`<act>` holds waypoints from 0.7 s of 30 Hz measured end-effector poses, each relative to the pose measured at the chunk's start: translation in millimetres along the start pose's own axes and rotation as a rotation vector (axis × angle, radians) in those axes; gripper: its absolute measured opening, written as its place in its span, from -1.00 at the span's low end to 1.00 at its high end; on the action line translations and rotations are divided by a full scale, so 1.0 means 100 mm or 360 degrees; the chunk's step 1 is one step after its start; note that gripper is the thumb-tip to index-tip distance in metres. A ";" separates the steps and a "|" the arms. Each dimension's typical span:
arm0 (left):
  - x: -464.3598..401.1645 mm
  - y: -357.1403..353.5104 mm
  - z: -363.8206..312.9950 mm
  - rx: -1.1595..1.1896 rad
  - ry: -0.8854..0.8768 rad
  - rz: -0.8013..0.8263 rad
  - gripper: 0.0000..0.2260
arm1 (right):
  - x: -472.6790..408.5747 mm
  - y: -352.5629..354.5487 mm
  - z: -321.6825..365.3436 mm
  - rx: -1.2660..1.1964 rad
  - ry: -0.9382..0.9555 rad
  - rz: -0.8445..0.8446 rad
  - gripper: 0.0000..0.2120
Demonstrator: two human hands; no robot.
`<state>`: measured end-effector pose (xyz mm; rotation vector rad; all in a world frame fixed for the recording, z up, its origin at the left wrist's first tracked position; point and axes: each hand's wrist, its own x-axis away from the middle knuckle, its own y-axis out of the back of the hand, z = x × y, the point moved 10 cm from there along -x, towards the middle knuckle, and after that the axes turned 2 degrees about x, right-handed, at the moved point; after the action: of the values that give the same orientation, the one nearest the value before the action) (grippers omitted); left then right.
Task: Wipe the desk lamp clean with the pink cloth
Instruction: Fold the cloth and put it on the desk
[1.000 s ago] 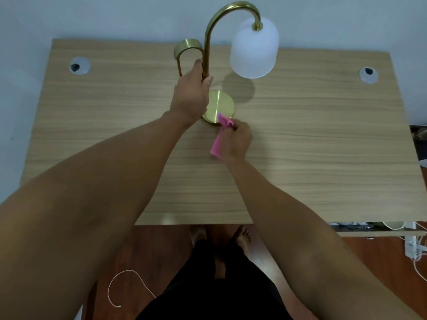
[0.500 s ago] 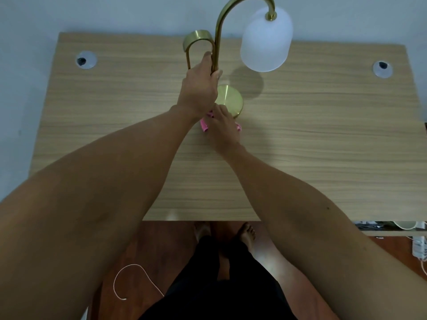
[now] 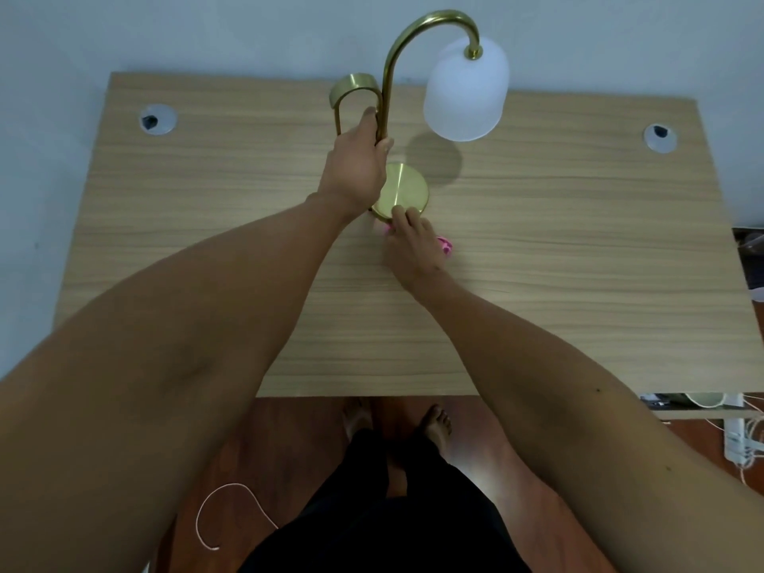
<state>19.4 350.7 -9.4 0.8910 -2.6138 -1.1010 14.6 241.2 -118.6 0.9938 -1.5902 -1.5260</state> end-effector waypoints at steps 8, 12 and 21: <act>0.23 -0.16 0.27 0.0162 0.0370 0.0139 -0.61 | 0.59 -0.06 -1.22 -0.1716 -0.1358 0.0067 -0.84; 0.55 -0.29 0.35 0.0236 0.0625 0.0127 -0.64 | 0.80 0.04 -1.31 -0.2492 -0.1628 0.0058 -0.84; 0.98 -0.72 -0.32 0.0994 0.0750 0.0208 -0.92 | 1.02 0.50 -1.38 -0.3159 -0.1571 0.0167 -0.90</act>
<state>-14.8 234.7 -44.4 0.9168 -2.5556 -0.0003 88.3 88.4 -63.5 -1.0202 0.1141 -2.4382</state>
